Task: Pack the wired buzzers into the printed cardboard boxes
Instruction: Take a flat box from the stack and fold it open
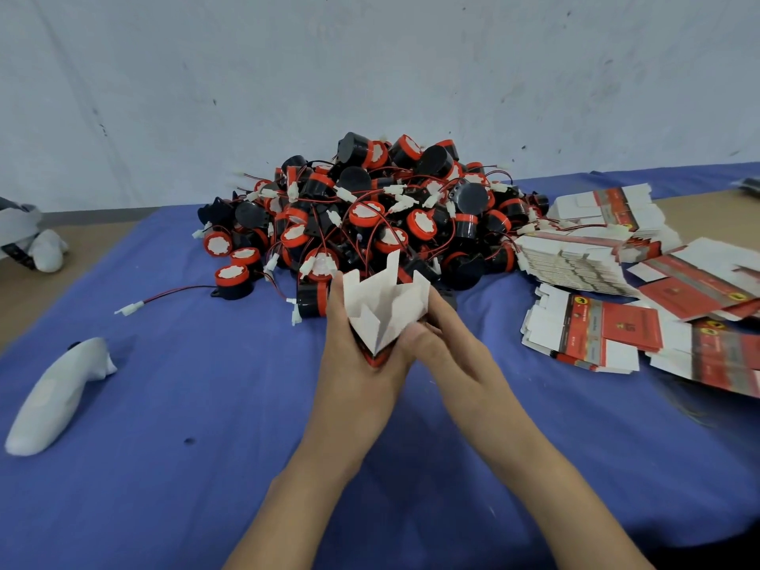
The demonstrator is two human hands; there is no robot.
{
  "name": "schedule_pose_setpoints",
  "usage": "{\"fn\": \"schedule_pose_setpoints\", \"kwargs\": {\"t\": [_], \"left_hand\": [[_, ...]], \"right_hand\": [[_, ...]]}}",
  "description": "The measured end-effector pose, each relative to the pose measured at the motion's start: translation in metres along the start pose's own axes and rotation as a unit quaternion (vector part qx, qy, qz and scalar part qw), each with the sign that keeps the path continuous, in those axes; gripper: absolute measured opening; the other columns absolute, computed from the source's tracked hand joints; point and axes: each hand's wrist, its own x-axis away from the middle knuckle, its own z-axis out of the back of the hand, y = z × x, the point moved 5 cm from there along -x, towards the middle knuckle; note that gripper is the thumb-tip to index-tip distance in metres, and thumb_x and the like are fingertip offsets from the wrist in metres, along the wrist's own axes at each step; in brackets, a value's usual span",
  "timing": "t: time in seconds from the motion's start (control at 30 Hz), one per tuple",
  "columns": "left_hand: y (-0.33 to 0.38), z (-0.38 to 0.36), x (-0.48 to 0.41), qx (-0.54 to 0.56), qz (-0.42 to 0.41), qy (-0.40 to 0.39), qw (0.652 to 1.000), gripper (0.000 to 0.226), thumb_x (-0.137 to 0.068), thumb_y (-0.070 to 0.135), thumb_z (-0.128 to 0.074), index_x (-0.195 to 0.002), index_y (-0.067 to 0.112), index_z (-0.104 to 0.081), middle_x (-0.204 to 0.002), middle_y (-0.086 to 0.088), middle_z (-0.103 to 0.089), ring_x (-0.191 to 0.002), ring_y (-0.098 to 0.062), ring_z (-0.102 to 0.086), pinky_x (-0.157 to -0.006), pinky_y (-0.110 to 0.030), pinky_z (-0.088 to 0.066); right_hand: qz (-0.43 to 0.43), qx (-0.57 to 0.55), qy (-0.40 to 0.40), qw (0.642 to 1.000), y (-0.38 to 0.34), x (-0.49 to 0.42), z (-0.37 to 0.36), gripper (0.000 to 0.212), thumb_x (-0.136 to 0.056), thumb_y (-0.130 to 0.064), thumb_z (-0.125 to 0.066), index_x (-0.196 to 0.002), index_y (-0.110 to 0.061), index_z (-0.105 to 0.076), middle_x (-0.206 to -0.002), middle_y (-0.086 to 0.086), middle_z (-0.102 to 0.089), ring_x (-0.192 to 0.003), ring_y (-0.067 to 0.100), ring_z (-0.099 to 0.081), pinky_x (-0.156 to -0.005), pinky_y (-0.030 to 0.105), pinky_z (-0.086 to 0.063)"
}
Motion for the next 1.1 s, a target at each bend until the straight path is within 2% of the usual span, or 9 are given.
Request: {"fn": "schedule_pose_setpoints", "kwargs": {"t": [0.1,0.27,0.4,0.5,0.57,0.67,0.8,0.93,1.1], "left_hand": [[0.007,0.002,-0.002,0.052,0.030,-0.003,0.998,0.068,-0.093,0.030,-0.070,-0.149,0.038,-0.033,-0.129,0.021,-0.063,-0.116,-0.004,-0.064,-0.089,-0.021,-0.056],[0.011,0.009,-0.004,0.117,0.102,-0.032,0.987,0.032,-0.085,0.052,-0.073,-0.114,0.039,-0.070,-0.112,0.009,-0.075,-0.103,-0.011,-0.071,-0.077,-0.017,-0.056],[0.011,0.004,-0.002,0.189,0.158,-0.089,0.965,0.026,-0.078,0.058,-0.072,-0.097,0.041,-0.078,-0.101,0.005,-0.078,-0.093,-0.012,-0.075,-0.072,-0.022,-0.058],[0.009,-0.001,0.002,0.182,0.169,-0.114,0.962,0.047,-0.070,0.081,-0.061,-0.097,0.047,-0.077,-0.103,0.007,-0.078,-0.098,-0.012,-0.074,-0.075,-0.024,-0.059],[0.009,0.000,0.003,0.129,0.157,-0.100,0.974,0.063,-0.062,0.096,-0.047,-0.098,0.052,-0.075,-0.101,0.012,-0.077,-0.096,-0.009,-0.074,-0.074,-0.020,-0.058],[0.003,0.003,0.005,0.044,0.141,-0.049,0.988,0.085,-0.066,0.101,-0.031,-0.106,0.039,-0.074,-0.097,0.013,-0.077,-0.092,-0.003,-0.073,-0.070,-0.010,-0.053],[-0.003,0.012,-0.002,0.043,0.120,0.032,0.991,0.055,-0.087,0.079,-0.029,-0.109,0.046,-0.068,-0.098,0.015,-0.075,-0.095,-0.002,-0.070,-0.079,-0.020,-0.056],[-0.005,0.003,-0.004,0.122,0.169,-0.010,0.978,0.074,-0.084,0.079,-0.026,-0.132,0.035,-0.062,-0.117,0.010,-0.073,-0.115,-0.011,-0.066,-0.100,-0.038,-0.051],[-0.001,-0.007,0.002,0.200,0.198,0.004,0.959,0.052,-0.091,0.067,-0.028,-0.100,0.049,-0.076,-0.111,0.008,-0.076,-0.106,-0.010,-0.071,-0.087,-0.030,-0.056]], "right_hand": [[0.005,0.011,0.038,0.999,-0.005,-0.002,0.007,0.042,-0.103,-0.041,-0.040,-0.144,-0.042,-0.047,-0.139,-0.030,-0.056,-0.132,-0.005,-0.049,-0.101,0.008,-0.040],[0.007,0.028,0.126,0.992,-0.008,-0.006,0.033,0.036,-0.094,-0.042,-0.049,-0.124,-0.031,-0.067,-0.112,-0.015,-0.074,-0.104,0.002,-0.067,-0.083,0.012,-0.050],[-0.124,-0.074,0.061,0.988,0.000,-0.003,0.027,0.044,-0.079,-0.067,-0.062,-0.114,-0.043,-0.071,-0.110,-0.004,-0.076,-0.098,0.013,-0.074,-0.074,0.020,-0.057],[-0.220,-0.169,-0.002,0.961,0.004,0.001,0.011,0.045,-0.069,-0.076,-0.068,-0.091,-0.039,-0.081,-0.102,0.001,-0.079,-0.089,0.016,-0.076,-0.069,0.023,-0.059],[-0.216,-0.202,-0.019,0.955,0.005,0.003,0.006,0.043,-0.073,-0.074,-0.066,-0.097,-0.041,-0.080,-0.110,0.000,-0.077,-0.098,0.015,-0.075,-0.074,0.021,-0.058],[-0.199,-0.218,-0.016,0.955,0.002,0.006,0.000,0.044,-0.070,-0.067,-0.067,-0.104,-0.040,-0.078,-0.112,0.001,-0.077,-0.099,0.015,-0.075,-0.073,0.019,-0.057],[-0.107,-0.123,0.064,0.984,-0.003,-0.002,0.008,0.049,-0.089,-0.054,-0.063,-0.136,-0.040,-0.058,-0.120,-0.007,-0.073,-0.105,0.010,-0.072,-0.077,0.016,-0.056],[-0.017,-0.037,0.098,0.994,0.000,-0.005,0.009,0.065,-0.092,-0.054,-0.064,-0.150,-0.050,-0.034,-0.139,-0.018,-0.059,-0.123,0.003,-0.060,-0.095,0.022,-0.053],[0.053,0.118,0.072,0.989,-0.001,-0.001,-0.007,0.059,-0.092,-0.058,-0.058,-0.144,-0.064,-0.031,-0.149,-0.022,-0.038,-0.137,0.000,-0.044,-0.098,0.009,-0.043]]}}
